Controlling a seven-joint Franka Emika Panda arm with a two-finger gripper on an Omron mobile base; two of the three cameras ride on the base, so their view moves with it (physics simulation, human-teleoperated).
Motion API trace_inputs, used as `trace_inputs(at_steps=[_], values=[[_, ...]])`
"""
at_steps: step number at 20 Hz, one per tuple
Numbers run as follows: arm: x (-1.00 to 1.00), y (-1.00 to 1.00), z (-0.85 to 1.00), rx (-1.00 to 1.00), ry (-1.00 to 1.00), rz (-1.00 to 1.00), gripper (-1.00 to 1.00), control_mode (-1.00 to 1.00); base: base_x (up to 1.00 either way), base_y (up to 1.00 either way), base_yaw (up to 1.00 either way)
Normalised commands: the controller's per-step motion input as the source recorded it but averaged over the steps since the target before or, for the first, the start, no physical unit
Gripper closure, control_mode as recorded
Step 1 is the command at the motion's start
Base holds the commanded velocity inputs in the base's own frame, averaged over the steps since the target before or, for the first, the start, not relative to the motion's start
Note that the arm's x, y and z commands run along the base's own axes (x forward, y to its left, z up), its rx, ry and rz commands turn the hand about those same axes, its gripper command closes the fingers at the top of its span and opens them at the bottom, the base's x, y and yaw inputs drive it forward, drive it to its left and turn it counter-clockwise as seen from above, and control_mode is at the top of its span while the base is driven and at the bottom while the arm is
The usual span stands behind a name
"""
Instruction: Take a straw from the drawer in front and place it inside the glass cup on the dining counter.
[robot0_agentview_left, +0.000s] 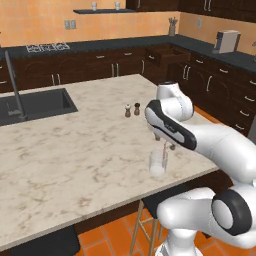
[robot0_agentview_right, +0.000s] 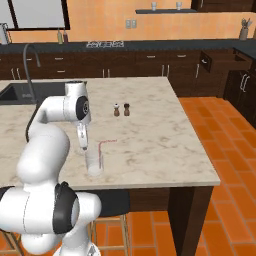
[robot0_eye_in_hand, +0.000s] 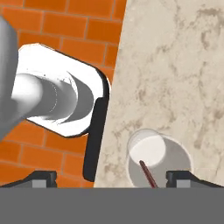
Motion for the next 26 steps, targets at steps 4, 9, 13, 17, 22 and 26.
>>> trace_inputs(at_steps=[4, 9, 13, 17, 22, 26], values=[[-0.38, 0.92, 0.06, 0.00, 0.02, 0.00, -1.00, -1.00, 0.00, 0.00, 0.00], [-0.25, 0.67, 0.05, 0.00, 0.00, -0.05, -1.00, -1.00, 0.00, 0.00, 0.00], [-0.48, 0.05, 0.23, 0.00, 0.00, -0.02, -1.00, -1.00, 0.00, 0.00, 0.00], [-0.60, 0.00, 0.36, 0.00, -0.07, 0.00, -1.00, -1.00, 0.00, 0.00, 0.00], [-0.61, -0.05, 0.33, 0.02, -0.07, 0.00, -1.00, -1.00, 0.00, 0.00, 0.00], [-0.55, -0.17, 0.41, 0.03, -0.06, -0.02, -1.00, -1.00, 0.00, 0.00, 0.00]])
